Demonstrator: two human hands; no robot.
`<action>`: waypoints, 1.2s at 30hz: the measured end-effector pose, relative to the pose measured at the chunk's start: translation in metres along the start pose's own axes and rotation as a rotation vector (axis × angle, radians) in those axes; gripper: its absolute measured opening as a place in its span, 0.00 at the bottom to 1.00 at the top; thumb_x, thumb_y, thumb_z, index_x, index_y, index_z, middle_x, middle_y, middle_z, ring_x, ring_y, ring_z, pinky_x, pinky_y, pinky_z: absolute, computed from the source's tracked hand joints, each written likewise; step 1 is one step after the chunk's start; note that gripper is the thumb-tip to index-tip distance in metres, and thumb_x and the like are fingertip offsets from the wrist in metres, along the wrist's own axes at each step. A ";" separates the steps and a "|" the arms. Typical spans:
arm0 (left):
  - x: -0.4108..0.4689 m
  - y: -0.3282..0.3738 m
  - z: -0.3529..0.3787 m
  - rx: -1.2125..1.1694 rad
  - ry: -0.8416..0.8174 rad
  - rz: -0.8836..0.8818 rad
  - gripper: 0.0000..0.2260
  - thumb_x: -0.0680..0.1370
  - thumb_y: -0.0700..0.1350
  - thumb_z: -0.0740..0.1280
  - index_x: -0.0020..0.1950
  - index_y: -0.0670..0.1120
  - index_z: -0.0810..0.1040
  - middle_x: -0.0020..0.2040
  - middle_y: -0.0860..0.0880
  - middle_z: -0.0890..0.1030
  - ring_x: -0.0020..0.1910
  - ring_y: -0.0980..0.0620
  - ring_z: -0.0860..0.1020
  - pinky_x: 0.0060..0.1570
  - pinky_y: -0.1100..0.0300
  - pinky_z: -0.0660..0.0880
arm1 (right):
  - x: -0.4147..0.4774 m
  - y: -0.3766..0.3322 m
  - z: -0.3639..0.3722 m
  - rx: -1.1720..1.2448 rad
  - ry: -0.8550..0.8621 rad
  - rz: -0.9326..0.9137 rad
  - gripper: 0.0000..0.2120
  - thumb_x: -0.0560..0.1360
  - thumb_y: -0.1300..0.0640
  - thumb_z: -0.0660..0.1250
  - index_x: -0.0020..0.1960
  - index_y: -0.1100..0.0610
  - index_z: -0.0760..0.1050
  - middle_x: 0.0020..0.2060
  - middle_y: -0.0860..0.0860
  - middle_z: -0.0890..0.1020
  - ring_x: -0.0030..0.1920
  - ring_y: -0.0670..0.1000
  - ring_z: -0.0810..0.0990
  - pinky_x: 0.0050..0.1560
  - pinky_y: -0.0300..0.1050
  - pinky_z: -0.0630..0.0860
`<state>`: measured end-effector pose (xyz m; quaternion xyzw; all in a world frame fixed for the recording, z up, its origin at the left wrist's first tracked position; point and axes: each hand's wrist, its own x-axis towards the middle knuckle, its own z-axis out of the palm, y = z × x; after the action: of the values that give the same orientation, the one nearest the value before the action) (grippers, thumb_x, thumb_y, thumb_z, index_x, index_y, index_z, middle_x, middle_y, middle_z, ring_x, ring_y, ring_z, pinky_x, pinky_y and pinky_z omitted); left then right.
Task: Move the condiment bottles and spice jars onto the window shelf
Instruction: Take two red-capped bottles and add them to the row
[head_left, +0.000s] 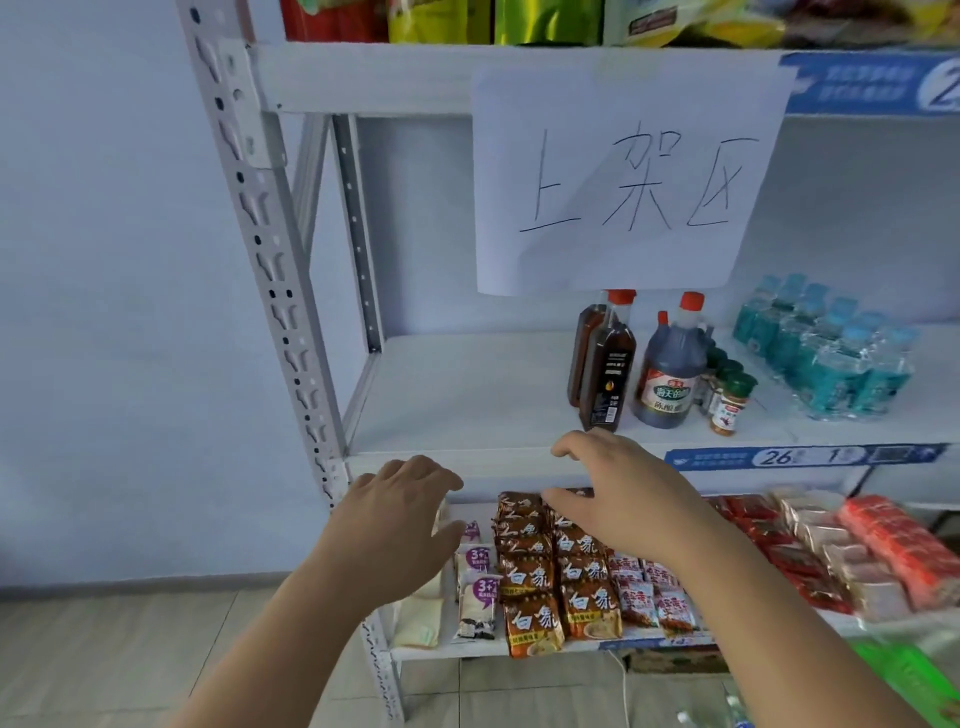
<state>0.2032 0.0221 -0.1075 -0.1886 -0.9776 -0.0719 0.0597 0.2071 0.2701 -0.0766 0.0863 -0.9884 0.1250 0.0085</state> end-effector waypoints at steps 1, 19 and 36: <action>0.007 0.002 0.000 -0.001 0.000 0.006 0.21 0.81 0.61 0.60 0.74 0.60 0.69 0.72 0.60 0.71 0.70 0.55 0.71 0.69 0.54 0.69 | 0.001 0.005 -0.001 0.011 0.007 0.016 0.26 0.79 0.36 0.62 0.73 0.44 0.65 0.72 0.45 0.71 0.68 0.48 0.74 0.64 0.49 0.76; 0.152 0.040 0.005 -0.125 -0.018 0.059 0.19 0.81 0.60 0.63 0.72 0.59 0.72 0.72 0.59 0.74 0.67 0.55 0.76 0.67 0.54 0.74 | 0.055 0.103 -0.021 0.199 0.103 0.166 0.25 0.79 0.39 0.66 0.72 0.44 0.66 0.72 0.44 0.73 0.67 0.47 0.76 0.64 0.48 0.77; 0.315 0.070 0.013 -0.621 -0.024 -0.152 0.22 0.78 0.55 0.72 0.71 0.56 0.75 0.64 0.58 0.78 0.60 0.56 0.79 0.48 0.63 0.74 | 0.163 0.181 -0.013 0.498 0.000 0.135 0.37 0.78 0.42 0.70 0.79 0.50 0.55 0.77 0.49 0.70 0.73 0.52 0.73 0.65 0.51 0.75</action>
<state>-0.0618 0.2018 -0.0666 -0.1248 -0.9208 -0.3690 -0.0180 0.0147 0.4187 -0.1020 0.0197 -0.9306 0.3648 -0.0213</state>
